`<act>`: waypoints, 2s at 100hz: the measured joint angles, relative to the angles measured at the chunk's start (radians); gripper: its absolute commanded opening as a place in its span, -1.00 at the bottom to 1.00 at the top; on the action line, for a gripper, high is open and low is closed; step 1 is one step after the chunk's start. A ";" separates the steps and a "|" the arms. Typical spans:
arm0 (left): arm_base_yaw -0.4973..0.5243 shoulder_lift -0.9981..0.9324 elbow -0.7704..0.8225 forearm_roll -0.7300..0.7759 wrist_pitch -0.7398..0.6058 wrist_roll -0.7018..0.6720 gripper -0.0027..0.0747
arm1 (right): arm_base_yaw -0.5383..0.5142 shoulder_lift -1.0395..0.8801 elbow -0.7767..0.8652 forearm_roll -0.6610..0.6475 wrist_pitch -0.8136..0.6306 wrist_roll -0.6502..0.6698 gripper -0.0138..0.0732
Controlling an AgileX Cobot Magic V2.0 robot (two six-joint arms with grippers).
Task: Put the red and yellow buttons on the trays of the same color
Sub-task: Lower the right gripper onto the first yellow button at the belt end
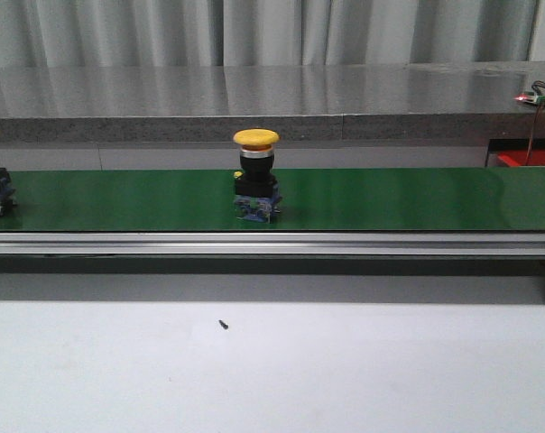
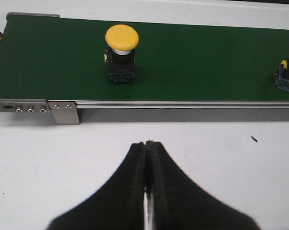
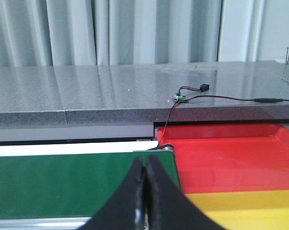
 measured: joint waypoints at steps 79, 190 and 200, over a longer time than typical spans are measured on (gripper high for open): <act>-0.002 0.000 0.000 0.000 -0.009 0.004 -0.98 | 0.238 0.794 -0.713 0.037 0.404 -0.051 0.14; -0.002 0.000 0.000 0.000 -0.010 0.004 -0.98 | 0.450 1.730 -1.378 0.115 0.904 -0.052 0.57; -0.002 0.000 0.000 0.000 -0.010 0.004 -0.98 | 0.432 1.739 -1.378 0.117 0.909 -0.052 0.15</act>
